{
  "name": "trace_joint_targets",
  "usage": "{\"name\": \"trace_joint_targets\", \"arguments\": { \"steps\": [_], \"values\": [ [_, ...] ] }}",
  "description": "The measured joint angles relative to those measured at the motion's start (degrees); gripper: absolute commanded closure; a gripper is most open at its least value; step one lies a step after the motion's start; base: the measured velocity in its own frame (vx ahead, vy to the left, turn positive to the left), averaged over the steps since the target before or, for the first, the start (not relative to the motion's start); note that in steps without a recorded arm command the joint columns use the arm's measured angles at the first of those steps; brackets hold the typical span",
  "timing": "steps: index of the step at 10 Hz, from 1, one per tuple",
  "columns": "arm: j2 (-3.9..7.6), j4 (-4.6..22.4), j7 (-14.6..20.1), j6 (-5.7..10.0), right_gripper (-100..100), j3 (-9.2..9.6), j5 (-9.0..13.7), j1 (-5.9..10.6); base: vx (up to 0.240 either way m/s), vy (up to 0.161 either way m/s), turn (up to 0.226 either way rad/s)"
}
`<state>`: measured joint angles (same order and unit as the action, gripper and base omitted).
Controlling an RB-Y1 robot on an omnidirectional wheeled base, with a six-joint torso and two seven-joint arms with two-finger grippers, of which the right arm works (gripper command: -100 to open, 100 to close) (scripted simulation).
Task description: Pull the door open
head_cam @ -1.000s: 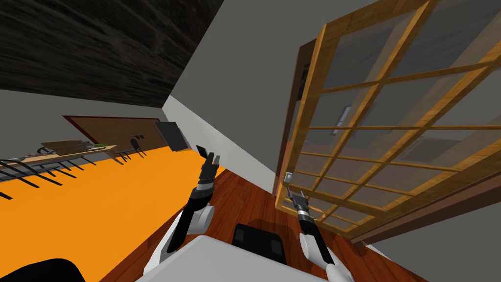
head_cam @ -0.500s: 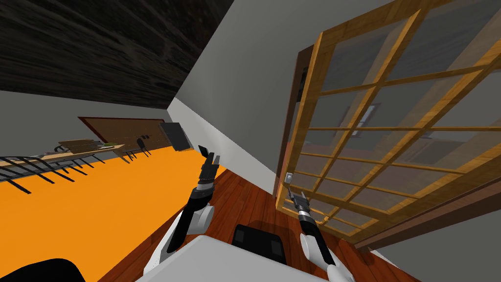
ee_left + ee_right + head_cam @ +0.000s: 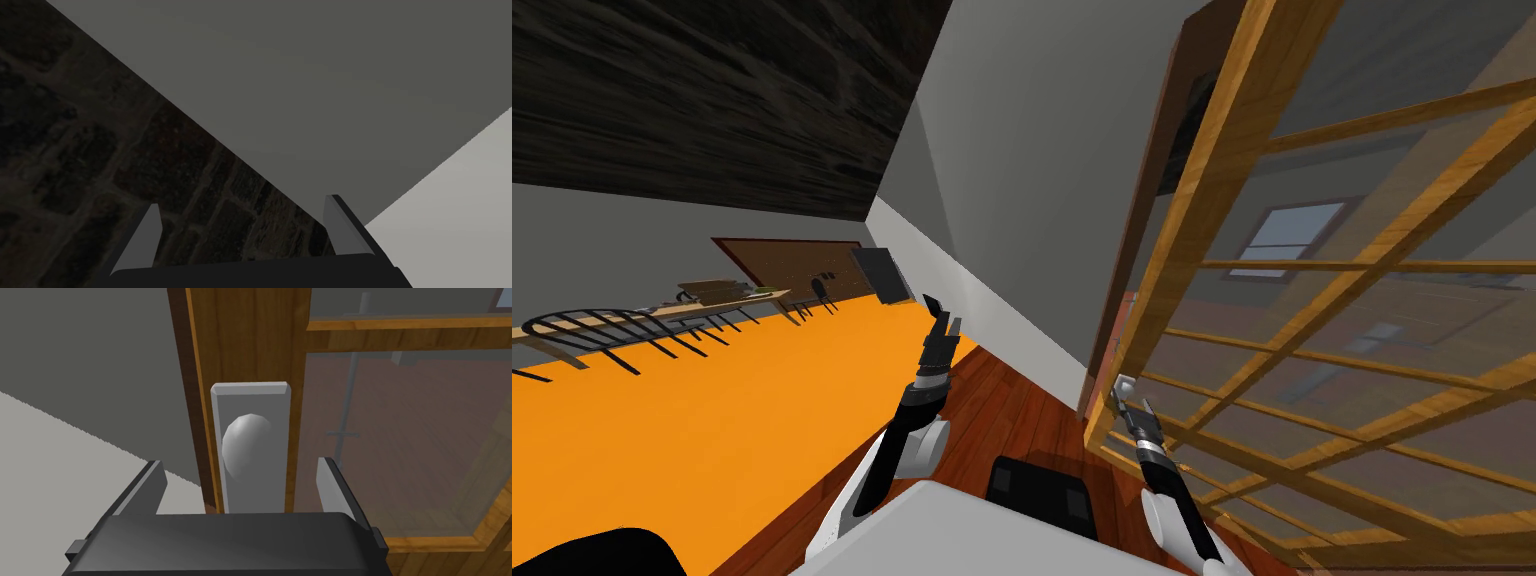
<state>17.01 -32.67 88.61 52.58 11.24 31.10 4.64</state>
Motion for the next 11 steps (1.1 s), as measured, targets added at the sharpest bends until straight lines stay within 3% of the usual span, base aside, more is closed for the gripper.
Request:
{"name": "trace_joint_targets", "arguments": {
  "steps": [2, 3, 9, 11],
  "values": [
    [1.3, -1.08, 0.65, -0.02, -100, -0.62, 0.54, -1.59, 0.126, -0.008, 0.065],
    [1.35, -1.1, 0.74, 0.05, 100, -0.65, 0.56, -1.61, -0.013, 0.001, -0.02],
    [1.37, -0.99, 0.66, -0.11, 100, -0.68, 0.59, -1.67, -0.03, -0.007, 0.015],
    [2.25, -1.14, 1.93, 0.47, 100, 0.33, 0.12, -1.85, -0.181, -0.038, 0.095]
  ]
}}
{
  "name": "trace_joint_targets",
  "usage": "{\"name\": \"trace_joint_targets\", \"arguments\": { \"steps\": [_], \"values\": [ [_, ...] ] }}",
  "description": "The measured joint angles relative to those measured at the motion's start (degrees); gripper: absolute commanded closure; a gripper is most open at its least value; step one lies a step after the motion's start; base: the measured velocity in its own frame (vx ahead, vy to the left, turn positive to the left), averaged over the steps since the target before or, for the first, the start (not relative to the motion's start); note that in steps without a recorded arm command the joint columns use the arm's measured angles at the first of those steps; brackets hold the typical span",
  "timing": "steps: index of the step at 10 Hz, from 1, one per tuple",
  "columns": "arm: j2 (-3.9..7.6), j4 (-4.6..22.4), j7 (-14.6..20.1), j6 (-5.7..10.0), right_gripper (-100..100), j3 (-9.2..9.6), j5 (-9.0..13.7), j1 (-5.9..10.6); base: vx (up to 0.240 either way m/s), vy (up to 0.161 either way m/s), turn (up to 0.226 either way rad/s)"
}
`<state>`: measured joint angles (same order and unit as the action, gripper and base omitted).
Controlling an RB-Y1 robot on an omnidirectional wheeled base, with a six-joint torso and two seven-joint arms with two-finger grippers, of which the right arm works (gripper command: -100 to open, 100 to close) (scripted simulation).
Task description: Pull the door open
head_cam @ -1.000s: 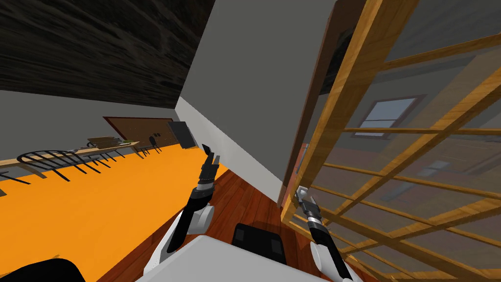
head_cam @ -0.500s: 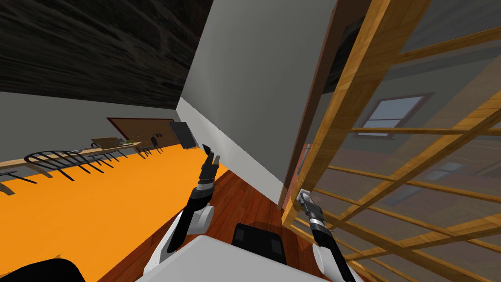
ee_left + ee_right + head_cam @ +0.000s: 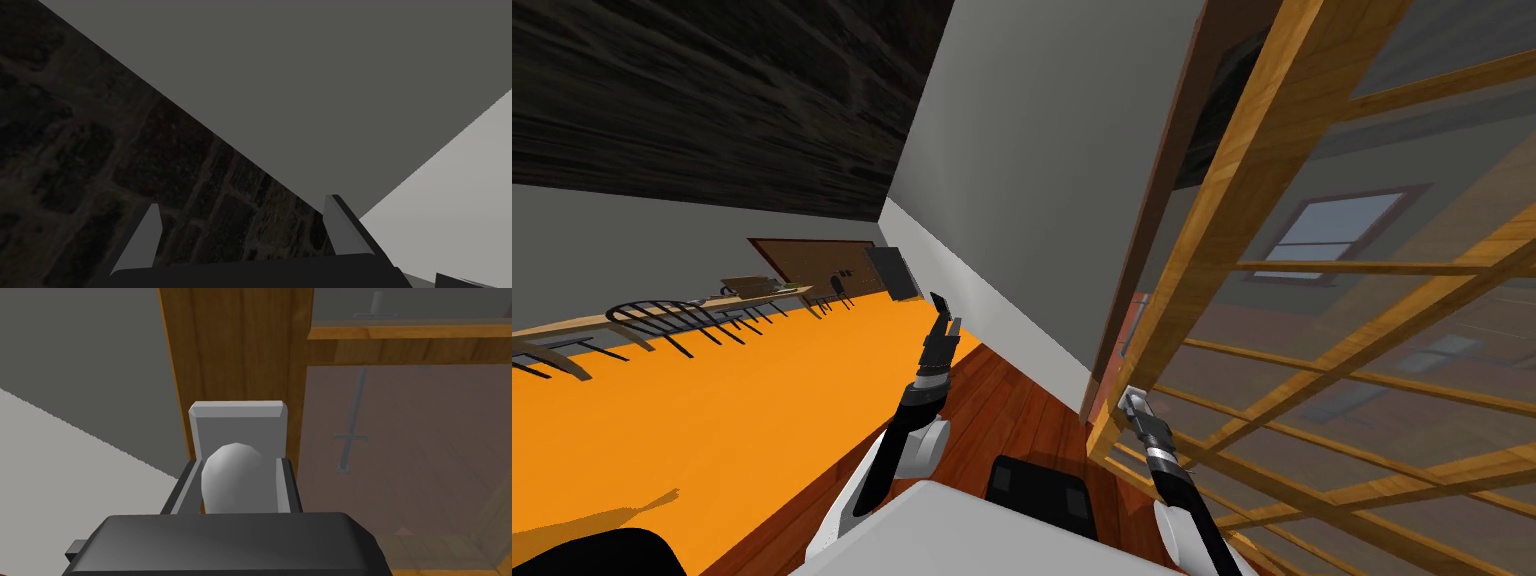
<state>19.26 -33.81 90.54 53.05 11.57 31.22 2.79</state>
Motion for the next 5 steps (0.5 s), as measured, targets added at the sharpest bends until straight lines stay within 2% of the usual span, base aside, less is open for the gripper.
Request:
{"name": "trace_joint_targets", "arguments": {
  "steps": [2, 5],
  "values": [
    [0.83, -1.4, 0.91, -0.12, 100, 1.17, -0.53, -1.1, -0.197, -0.025, 0.082],
    [2.18, -0.88, 3.63, 1.2, 100, 3.54, -1.63, -1.71, -0.222, -0.032, 0.103]
  ]
}}
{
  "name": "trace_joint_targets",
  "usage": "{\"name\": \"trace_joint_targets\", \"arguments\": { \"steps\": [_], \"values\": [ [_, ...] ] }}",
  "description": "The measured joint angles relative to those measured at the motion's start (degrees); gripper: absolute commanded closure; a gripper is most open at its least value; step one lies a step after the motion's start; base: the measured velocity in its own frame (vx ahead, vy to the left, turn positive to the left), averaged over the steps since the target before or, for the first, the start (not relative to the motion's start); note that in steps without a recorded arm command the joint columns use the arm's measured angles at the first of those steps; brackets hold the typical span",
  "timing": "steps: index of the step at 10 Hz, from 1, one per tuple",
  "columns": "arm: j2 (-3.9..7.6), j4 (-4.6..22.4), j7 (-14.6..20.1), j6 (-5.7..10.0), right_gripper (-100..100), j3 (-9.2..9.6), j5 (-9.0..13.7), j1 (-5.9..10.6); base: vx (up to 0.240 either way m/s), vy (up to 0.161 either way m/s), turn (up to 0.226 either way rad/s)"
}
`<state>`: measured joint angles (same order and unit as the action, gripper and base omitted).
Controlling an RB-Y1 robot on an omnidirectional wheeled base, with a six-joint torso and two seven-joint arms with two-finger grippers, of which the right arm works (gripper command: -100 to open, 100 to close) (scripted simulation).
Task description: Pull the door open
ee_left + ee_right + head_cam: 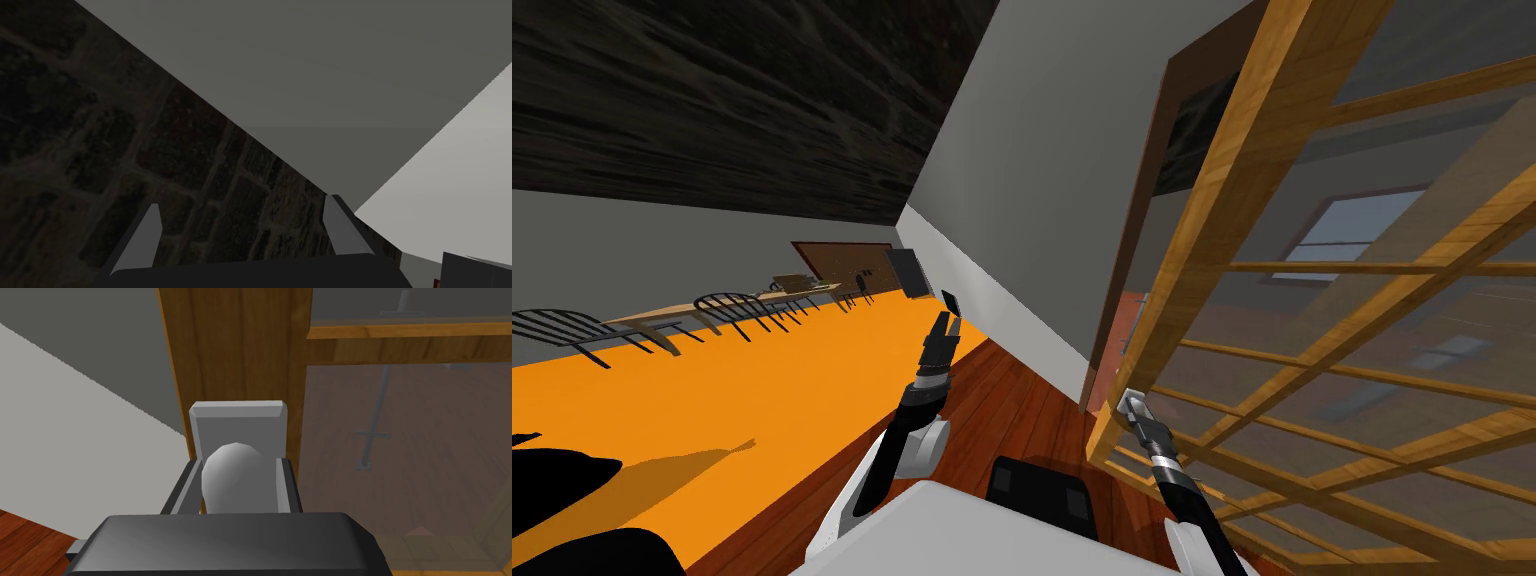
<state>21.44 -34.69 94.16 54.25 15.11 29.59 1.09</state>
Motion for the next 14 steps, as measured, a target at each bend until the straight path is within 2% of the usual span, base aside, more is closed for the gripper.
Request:
{"name": "trace_joint_targets", "arguments": {
  "steps": [2, 3, 4, 5, 7, 9, 10, 11, 12, 13, 14],
  "values": [
    [1.24, -0.07, 1.98, 0.99, 100, 1.65, -0.79, -0.38, -0.193, -0.027, 0.056],
    [1.17, 0.03, 2.19, 0.92, 100, 1.88, -0.89, -0.58, -0.161, -0.047, 0.091],
    [1.75, -0.77, 2.61, 1.1, 100, 2.46, -1.2, -1.38, -0.247, -0.044, 0.107],
    [2.42, -1.29, 3.3, 1.66, 100, 3.11, -1.58, -1.82, -0.213, -0.038, 0.08],
    [3.53, 0.26, 5.61, 3.84, 100, 4.88, -2.61, -1.92, -0.201, -0.058, 0.085],
    [4.63, -0.76, 7.0, 5.11, 100, 6.54, -3.56, -3.37, -0.219, -0.089, 0.101],
    [5.08, -0.62, 7.84, 5.94, 100, 7.31, -4.01, -3.51, -0.189, -0.025, 0.052],
    [5.69, -1.23, 8.39, 6.25, 100, 7.85, -4.32, -4.12, -0.075, -0.006, 0.008],
    [5.67, -1.25, 8.48, 6.18, 100, 8.03, -4.41, -4.32, -0.146, -0.038, 0.172],
    [6.32, -1.78, 8.74, 6.52, 100, 8.27, -4.49, -5.06, -0.198, -0.068, 0.115],
    [6.55, -1.31, 9.2, 7.42, 100, 8.63, -4.68, -5.05, -0.201, -0.059, 0.111]
  ]
}}
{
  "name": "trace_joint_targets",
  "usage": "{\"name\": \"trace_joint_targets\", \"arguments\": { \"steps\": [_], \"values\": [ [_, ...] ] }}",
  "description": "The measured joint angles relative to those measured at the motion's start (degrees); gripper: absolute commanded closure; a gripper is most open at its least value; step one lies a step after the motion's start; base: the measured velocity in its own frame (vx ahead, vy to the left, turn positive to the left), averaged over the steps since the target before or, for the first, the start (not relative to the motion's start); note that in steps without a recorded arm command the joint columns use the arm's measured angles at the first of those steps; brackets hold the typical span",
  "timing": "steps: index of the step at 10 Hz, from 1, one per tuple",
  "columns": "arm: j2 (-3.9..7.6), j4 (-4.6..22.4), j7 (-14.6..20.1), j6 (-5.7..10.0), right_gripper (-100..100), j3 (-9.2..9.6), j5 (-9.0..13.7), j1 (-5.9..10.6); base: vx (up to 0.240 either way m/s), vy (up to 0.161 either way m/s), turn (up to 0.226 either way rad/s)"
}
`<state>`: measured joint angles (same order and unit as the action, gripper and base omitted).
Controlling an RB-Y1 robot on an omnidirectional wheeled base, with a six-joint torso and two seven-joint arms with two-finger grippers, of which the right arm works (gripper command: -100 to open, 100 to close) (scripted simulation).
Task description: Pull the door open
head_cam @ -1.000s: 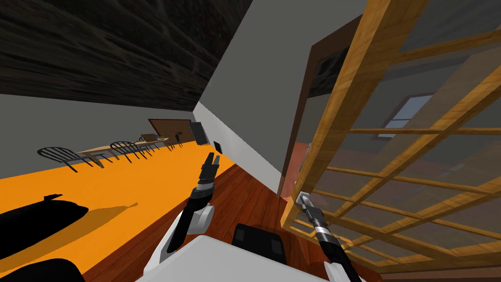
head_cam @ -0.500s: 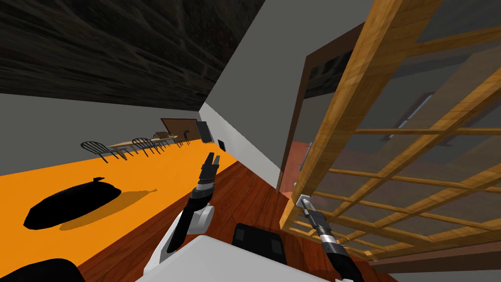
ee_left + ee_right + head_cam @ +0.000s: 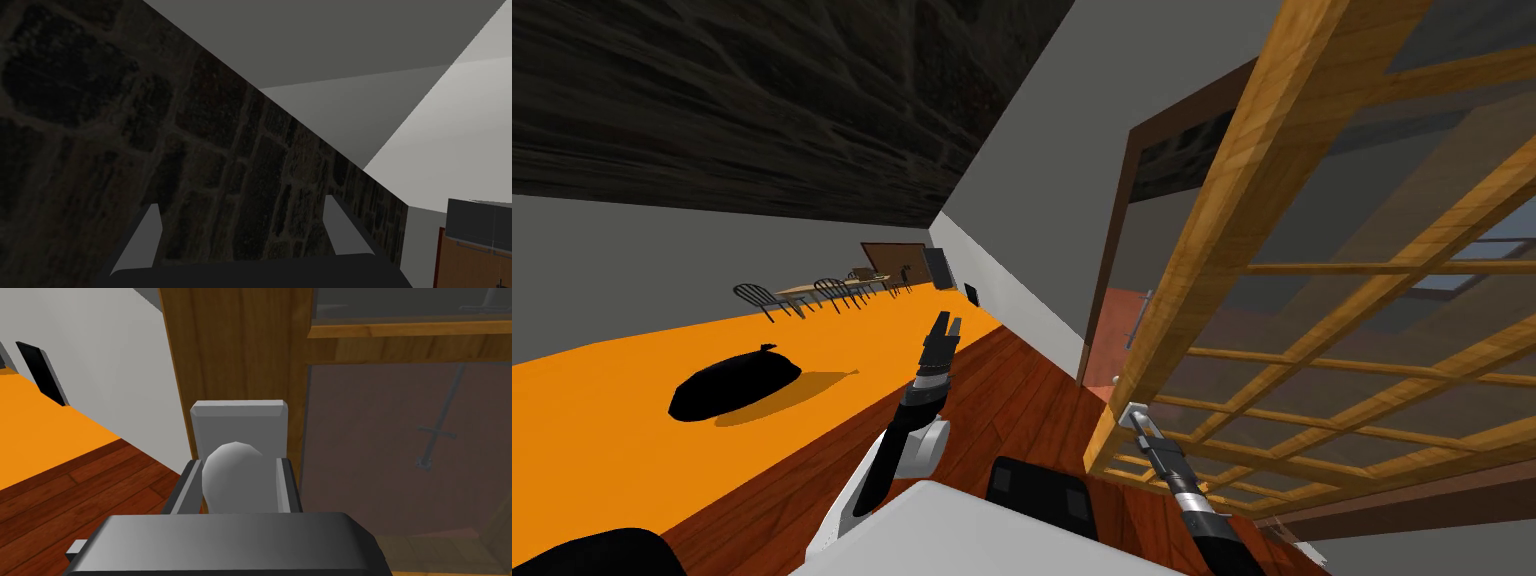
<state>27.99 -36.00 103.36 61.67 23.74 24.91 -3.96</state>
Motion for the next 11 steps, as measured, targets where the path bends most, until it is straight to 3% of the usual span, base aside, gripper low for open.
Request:
{"name": "trace_joint_targets", "arguments": {
  "steps": [2, 4, 6, 11],
  "values": [
    [0.36, 2.16, 1.26, 2.58, 100, 1.0, -0.55, 0.11, -0.202, -0.069, 0.136],
    [1.63, 0.83, 1.96, 3.56, 100, 1.79, -0.89, -1.54, -0.213, -0.068, 0.115],
    [2.25, 1.56, 2.86, 5.38, 100, 2.68, -1.34, -2.08, -0.162, -0.045, 0.073],
    [2.8, 2.7, 3.77, 7.31, 100, 3.39, -1.63, -2.54, -0.183, -0.069, 0.154]
  ]
}}
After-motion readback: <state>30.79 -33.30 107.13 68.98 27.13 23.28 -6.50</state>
